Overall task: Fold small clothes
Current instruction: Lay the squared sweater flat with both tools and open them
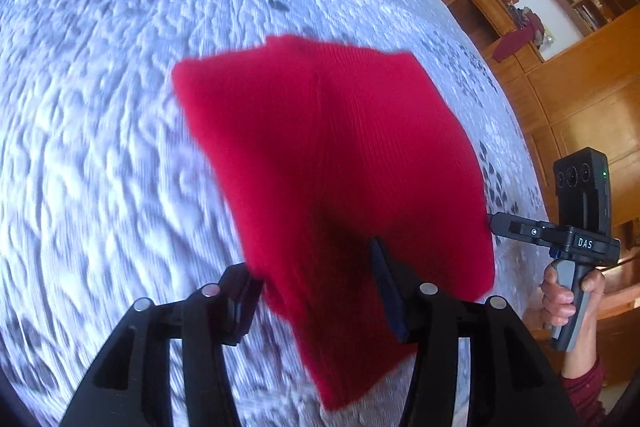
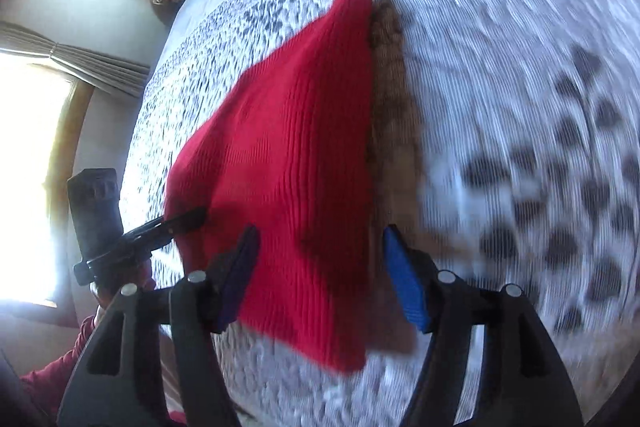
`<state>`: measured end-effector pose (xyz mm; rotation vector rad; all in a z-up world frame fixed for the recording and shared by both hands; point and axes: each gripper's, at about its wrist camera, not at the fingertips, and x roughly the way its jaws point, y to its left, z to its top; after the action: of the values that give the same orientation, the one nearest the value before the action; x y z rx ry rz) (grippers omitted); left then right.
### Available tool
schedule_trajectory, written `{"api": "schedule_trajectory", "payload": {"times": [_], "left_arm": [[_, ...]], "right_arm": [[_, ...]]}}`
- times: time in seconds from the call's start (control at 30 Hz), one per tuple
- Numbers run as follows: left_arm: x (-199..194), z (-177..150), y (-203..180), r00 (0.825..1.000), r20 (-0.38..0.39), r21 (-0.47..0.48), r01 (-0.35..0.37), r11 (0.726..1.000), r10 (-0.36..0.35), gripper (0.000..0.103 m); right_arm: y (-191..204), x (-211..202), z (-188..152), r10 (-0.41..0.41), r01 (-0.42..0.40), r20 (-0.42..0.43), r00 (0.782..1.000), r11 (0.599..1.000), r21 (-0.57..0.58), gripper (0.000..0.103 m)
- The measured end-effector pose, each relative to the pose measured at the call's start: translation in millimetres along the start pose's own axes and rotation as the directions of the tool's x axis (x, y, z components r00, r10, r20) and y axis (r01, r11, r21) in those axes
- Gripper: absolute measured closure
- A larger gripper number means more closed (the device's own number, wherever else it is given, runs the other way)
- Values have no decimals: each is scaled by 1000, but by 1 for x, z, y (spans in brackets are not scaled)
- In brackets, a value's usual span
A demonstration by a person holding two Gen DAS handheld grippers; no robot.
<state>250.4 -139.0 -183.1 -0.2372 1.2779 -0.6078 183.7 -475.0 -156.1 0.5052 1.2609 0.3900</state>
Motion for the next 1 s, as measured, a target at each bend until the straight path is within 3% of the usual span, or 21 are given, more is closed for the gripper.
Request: {"api": "schedule_trajectory", "payload": {"times": [0.17, 0.2, 0.23, 0.27, 0.33, 0.43, 0.53, 0.63, 0.77, 0.87, 0.93, 1.0], "left_arm": [[5, -30, 1, 999, -44, -14, 3, 1000, -4, 51], [6, -33, 1, 999, -42, -21, 1, 1000, -2, 52], [6, -35, 0, 999, -36, -24, -3, 1000, 2, 63], [5, -37, 0, 999, -42, -31, 13, 999, -15, 70], [1, -38, -2, 998, -49, -59, 27, 998, -30, 75], [-5, -43, -9, 999, -49, -23, -1, 1000, 0, 79], [1, -48, -8, 997, -66, 2, -35, 999, 35, 79], [6, -54, -1, 998, -63, -33, -26, 999, 24, 77], [3, -62, -4, 998, -42, -13, -43, 999, 42, 76], [-6, -68, -13, 995, -14, -26, -94, 995, 94, 70], [-15, -76, -23, 985, 11, -11, -171, 985, 171, 58], [-22, -81, -31, 977, 29, 14, -211, 977, 211, 58]], "right_arm": [[-2, 7, -34, 20, -18, -40, 999, 999, 40, 41], [-2, 10, -38, 29, -27, -50, 998, 999, 43, 56], [-2, 14, -43, 40, -37, -63, 997, 998, 51, 70], [-2, 16, -45, 34, -30, -69, 997, 998, 59, 75], [1, 13, -46, 24, -20, -60, 998, 998, 61, 86], [7, -7, -47, 51, -49, -23, 998, 997, 62, 88], [11, -5, -50, -20, 22, -43, 999, 999, 41, 88], [5, 15, -55, -73, 76, -71, 995, 996, 40, 88], [0, 26, -55, -69, 72, -48, 996, 995, 68, 87], [8, 14, -60, -83, 83, -4, 997, 995, 48, 71], [20, 5, -67, -159, 159, 22, 987, 987, 20, 51], [30, 0, -75, -233, 234, 49, 971, 972, -9, 48]]}}
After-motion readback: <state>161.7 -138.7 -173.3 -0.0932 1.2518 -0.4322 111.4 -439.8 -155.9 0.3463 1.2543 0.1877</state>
